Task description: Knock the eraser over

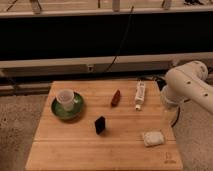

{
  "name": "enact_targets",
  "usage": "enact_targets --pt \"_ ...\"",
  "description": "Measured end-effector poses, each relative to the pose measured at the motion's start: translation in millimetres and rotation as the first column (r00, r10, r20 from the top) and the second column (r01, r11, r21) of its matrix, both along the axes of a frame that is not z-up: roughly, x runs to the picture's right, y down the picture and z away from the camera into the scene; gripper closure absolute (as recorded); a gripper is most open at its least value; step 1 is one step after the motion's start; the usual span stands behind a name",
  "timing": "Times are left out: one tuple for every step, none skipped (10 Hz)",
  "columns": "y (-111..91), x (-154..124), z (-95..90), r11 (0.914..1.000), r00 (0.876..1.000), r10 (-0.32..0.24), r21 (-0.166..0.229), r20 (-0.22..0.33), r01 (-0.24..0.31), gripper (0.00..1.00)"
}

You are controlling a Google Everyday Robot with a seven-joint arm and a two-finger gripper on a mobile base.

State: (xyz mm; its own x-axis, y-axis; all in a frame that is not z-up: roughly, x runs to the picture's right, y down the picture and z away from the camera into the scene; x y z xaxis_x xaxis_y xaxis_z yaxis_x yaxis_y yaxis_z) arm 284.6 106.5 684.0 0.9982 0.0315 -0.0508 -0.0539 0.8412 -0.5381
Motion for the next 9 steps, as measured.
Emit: enact_targets --pt "0.0 0.0 0.0 1.0 1.0 0.0 0.0 0.0 0.0 0.2" --pt "0.0 0.0 0.0 1.0 1.0 0.0 0.0 0.0 0.0 0.2" --pt "0.0 0.0 0.0 1.0 1.0 0.0 0.0 0.0 0.0 0.2" --pt "0.3 -0.1 0.1 1.0 1.0 -0.001 0.0 0.0 0.001 0.2" --pt "3.1 -1.6 0.7 1.0 1.0 -0.006 -0.004 0.0 0.006 0.2" --pt "10.6 -10.4 4.0 0.9997 1.0 -0.024 -0.009 0.006 0.024 0.2" --pt "16.2 -23.3 7.0 0.9992 0.999 -0.037 -0.013 0.013 0.038 0.2" --pt "20.8 -37.6 10.6 0.9984 0.998 -0.053 -0.015 0.022 0.054 0.2" --pt "25.1 -42.7 11.8 0.9976 0.998 -0.065 -0.021 0.023 0.066 0.2"
